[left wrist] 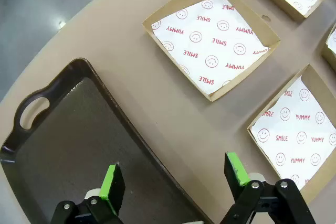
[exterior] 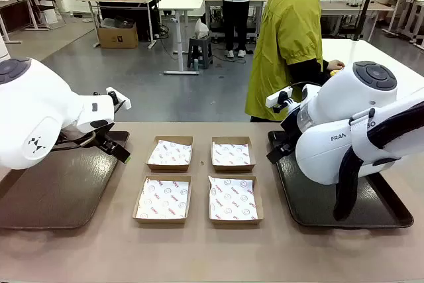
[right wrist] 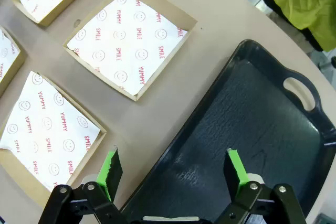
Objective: Individually package the donuts and arrange them on the tray.
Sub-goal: Pick up one Paper togo box.
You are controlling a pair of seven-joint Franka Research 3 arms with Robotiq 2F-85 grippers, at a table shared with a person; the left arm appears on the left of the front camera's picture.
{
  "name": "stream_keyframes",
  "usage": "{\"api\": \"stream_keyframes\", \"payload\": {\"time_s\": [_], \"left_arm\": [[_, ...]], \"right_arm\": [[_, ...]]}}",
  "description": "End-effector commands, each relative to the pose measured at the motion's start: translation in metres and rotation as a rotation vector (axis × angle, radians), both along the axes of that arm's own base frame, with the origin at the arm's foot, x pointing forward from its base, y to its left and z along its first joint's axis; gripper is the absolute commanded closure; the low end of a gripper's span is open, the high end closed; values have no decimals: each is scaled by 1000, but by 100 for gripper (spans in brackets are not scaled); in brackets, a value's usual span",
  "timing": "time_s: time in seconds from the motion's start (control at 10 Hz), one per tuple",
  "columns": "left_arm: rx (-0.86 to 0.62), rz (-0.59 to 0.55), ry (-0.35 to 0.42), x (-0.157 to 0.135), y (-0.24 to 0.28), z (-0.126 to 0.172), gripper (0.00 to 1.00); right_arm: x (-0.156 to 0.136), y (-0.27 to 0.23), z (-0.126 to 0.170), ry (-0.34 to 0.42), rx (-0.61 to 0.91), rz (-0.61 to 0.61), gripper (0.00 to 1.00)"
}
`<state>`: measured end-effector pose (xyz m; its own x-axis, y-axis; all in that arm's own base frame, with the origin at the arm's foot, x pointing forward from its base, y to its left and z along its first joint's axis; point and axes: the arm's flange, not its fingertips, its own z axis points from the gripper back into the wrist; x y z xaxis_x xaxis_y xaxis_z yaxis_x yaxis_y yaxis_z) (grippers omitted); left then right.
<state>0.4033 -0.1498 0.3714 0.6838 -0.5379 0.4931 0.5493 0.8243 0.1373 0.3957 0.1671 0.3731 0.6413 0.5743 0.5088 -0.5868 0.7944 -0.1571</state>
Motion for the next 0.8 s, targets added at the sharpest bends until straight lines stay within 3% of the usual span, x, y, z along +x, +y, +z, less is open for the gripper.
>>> {"api": "stream_keyframes", "payload": {"time_s": [0.0,0.7], "left_arm": [[0,0,0,0,0,0,0],[0,0,0,0,0,0,0]], "right_arm": [[0,0,0,0,0,0,0],[0,0,0,0,0,0,0]]}}
